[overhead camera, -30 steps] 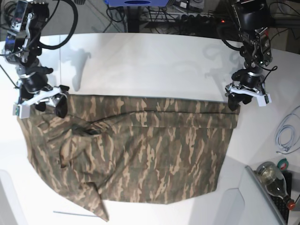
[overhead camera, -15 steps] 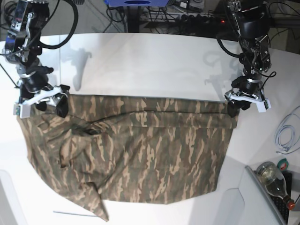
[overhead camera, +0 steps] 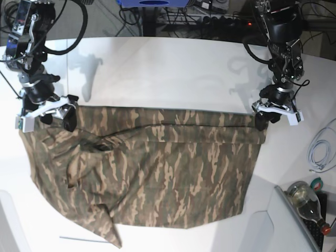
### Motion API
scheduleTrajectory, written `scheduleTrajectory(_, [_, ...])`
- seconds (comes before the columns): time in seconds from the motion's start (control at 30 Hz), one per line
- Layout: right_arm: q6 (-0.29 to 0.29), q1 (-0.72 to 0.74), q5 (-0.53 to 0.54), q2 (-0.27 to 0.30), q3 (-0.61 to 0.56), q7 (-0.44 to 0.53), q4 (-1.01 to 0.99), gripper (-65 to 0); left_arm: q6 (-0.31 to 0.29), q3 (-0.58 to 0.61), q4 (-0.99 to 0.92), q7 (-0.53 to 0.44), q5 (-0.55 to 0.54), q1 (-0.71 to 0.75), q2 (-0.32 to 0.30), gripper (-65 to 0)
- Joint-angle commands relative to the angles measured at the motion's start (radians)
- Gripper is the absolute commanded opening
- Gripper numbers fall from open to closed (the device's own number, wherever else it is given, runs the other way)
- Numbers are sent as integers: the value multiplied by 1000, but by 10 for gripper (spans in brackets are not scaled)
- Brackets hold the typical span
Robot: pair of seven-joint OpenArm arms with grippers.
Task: Layout the t-shirt on the table in an organized manner, then fold the t-shirt properly
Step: 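Raise both grippers and move them to the folded shirt edge, then grasp the folded shirt edge with both grippers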
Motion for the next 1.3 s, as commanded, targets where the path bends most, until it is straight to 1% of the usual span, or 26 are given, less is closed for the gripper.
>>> scheduleTrajectory(0.0, [9, 6, 16, 8, 3, 24, 15, -212, 14, 1, -7, 69, 19, 3, -1, -336])
scheduleTrajectory(0.13, [9, 6, 16, 8, 3, 24, 15, -212, 17, 1, -7, 69, 19, 3, 0, -538])
scheduleTrajectory(0.23, [9, 6, 16, 8, 3, 24, 15, -212, 17, 0, -7, 69, 19, 3, 0, -645])
scheduleTrajectory(0.53, [5, 4, 17, 8, 6, 24, 15, -212, 17, 0, -7, 70, 16, -10, 0, -650])
scheduleTrajectory(0.57, [3, -2, 19, 4, 26, 24, 15, -212, 17, 0, -7, 70, 16, -10, 0, -650])
scheduleTrajectory(0.6, [2, -12, 22, -1, 69, 24, 15, -212, 17, 0, -7, 70, 18, -10, 0, -650])
scheduleTrajectory(0.67, [2, -12, 50, -53, 172, 24, 17, -203, 17, 0, -6, 70, 18, -8, 0, -650])
scheduleTrajectory(0.7, [2, -12, 59, -70, 228, 20, 15, -198, 17, 0, -6, 70, 18, -8, 0, -650])
scheduleTrajectory(0.77, [2, -2, 65, -76, 314, -42, -3, -165, 17, 0, -6, 70, 18, -7, 0, -650])
scheduleTrajectory(0.83, [2, 54, 65, -75, 405, -132, -91, -155, 17, 0, -6, 70, 18, -7, 0, -650])
scheduleTrajectory(0.9, [9, 121, 65, -67, 494, -187, -207, -155, 17, 0, -4, 70, 18, -7, 2, -650])
scheduleTrajectory(0.97, [16, 185, 65, -42, 575, -223, -328, -155, 17, 0, -4, 70, 18, -7, 2, -650])
scheduleTrajectory(1.1, [108, 262, 60, 22, 586, -227, -514, -155, 17, 1, 0, 72, 18, -7, 2, -650])
scheduleTrajectory(1.27, [114, 356, 59, 102, 587, -226, -724, -155, 17, 1, -1, 72, 18, -7, 2, -650])
